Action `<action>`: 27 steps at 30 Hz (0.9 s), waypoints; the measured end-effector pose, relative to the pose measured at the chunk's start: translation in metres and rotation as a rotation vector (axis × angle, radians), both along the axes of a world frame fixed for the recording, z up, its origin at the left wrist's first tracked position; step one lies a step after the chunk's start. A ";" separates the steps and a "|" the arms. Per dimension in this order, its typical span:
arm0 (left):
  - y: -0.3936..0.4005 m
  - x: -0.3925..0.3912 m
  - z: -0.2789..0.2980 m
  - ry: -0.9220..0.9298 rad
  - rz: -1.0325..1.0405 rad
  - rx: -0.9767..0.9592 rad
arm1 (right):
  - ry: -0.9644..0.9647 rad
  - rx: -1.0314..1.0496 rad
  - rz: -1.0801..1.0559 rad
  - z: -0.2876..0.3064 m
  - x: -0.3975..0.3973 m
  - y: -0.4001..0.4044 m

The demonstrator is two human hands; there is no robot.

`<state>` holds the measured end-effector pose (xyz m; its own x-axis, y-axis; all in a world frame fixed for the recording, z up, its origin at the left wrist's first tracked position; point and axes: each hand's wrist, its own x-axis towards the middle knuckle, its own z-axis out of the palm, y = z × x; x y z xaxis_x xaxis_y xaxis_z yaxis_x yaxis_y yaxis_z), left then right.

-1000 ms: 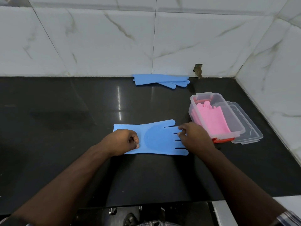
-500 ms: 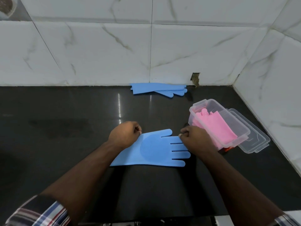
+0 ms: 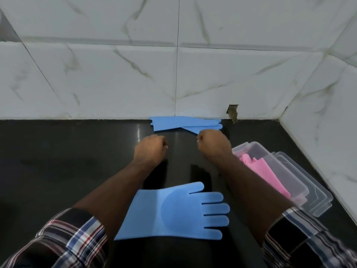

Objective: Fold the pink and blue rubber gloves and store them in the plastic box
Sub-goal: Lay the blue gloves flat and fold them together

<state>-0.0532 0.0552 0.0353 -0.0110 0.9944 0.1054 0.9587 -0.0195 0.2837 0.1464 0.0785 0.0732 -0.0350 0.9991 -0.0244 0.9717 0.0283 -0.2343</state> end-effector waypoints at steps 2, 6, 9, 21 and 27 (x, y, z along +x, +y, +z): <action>0.022 0.000 0.001 0.008 0.015 0.011 | -0.015 0.049 -0.014 0.004 0.006 0.030; 0.065 0.000 -0.004 0.037 0.008 0.011 | -0.106 0.002 -0.026 0.002 0.014 0.083; 0.090 0.001 -0.012 0.071 -0.002 -0.009 | -0.190 -0.013 -0.014 -0.010 0.016 0.108; 0.121 -0.001 -0.033 0.212 -0.033 0.009 | -0.371 0.116 0.059 -0.034 0.021 0.133; 0.105 -0.010 -0.015 0.004 -0.053 0.050 | -0.107 0.375 0.131 0.016 0.009 0.112</action>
<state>-0.0633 0.1600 0.0206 0.0424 0.9870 0.1553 0.9571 -0.0847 0.2772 0.1550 0.1905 0.0889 -0.1797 0.9267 0.3301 0.9725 0.2178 -0.0820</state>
